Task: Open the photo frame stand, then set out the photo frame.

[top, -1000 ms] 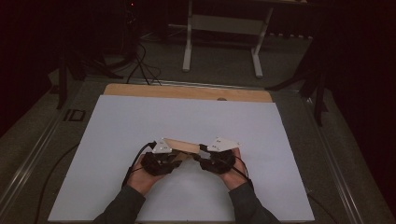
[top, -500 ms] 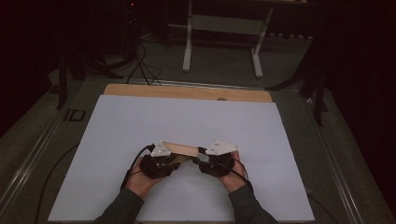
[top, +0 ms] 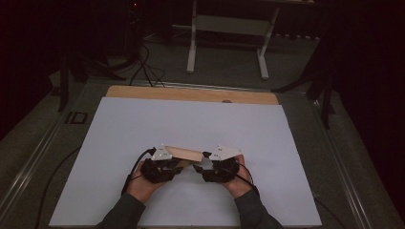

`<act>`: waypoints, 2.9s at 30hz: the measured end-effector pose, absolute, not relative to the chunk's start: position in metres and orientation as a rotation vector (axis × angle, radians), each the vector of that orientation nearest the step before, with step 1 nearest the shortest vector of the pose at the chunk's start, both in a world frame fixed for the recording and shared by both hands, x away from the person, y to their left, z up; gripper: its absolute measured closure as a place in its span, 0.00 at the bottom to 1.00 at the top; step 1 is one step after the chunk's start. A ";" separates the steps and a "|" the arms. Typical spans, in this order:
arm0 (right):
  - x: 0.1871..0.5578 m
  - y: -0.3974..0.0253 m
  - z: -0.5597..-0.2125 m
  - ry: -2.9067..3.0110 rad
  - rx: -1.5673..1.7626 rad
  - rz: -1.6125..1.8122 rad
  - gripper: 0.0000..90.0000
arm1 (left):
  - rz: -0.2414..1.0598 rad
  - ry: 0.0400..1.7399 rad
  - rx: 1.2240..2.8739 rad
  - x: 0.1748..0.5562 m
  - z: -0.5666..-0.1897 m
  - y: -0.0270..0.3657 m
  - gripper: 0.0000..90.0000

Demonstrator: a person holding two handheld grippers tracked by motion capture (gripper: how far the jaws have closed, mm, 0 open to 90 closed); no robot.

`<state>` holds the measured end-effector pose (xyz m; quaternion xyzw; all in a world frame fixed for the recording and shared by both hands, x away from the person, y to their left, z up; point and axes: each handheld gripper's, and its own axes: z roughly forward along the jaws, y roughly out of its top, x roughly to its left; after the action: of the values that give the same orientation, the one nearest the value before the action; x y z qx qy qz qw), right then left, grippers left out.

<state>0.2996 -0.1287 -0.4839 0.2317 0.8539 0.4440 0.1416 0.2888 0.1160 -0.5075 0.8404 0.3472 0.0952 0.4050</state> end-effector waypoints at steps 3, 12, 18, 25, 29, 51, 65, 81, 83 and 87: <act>0.300 -0.129 -0.484 2.463 0.675 1.284 0.42 | 0.243 0.879 2.119 0.288 -0.507 0.118 0.74; 0.300 -0.135 -0.482 2.450 0.709 1.307 0.36 | 0.245 0.888 2.096 0.284 -0.505 0.123 0.71; 0.301 -0.137 -0.482 2.451 0.712 1.311 0.35 | 0.249 0.887 2.087 0.281 -0.503 0.126 0.67; 0.301 -0.139 -0.481 2.444 0.719 1.322 0.34 | 0.262 0.891 2.085 0.278 -0.502 0.131 0.64; 0.302 -0.141 -0.480 2.446 0.728 1.331 0.34 | 0.272 0.887 2.084 0.278 -0.501 0.133 0.65; 0.306 -0.154 -0.476 2.434 0.748 1.351 0.35 | 0.285 0.886 2.064 0.276 -0.496 0.140 0.67; 0.305 -0.167 -0.470 2.472 0.714 1.365 0.37 | 0.286 0.872 2.054 0.276 -0.493 0.141 0.70; 0.311 -0.168 -0.476 2.398 0.812 1.339 0.67 | 0.292 0.832 2.082 0.274 -0.491 0.134 0.80; 0.312 -0.165 -0.478 2.392 0.827 1.319 0.72 | 0.299 0.824 2.086 0.273 -0.490 0.133 0.82; 0.313 -0.161 -0.480 2.365 0.847 1.309 0.82 | 0.304 0.811 2.078 0.272 -0.488 0.132 0.88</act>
<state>0.3132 -0.1607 -0.4797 0.2956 0.8250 0.4565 0.1537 0.2716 0.1317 -0.4878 0.8330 0.3251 0.1220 0.4307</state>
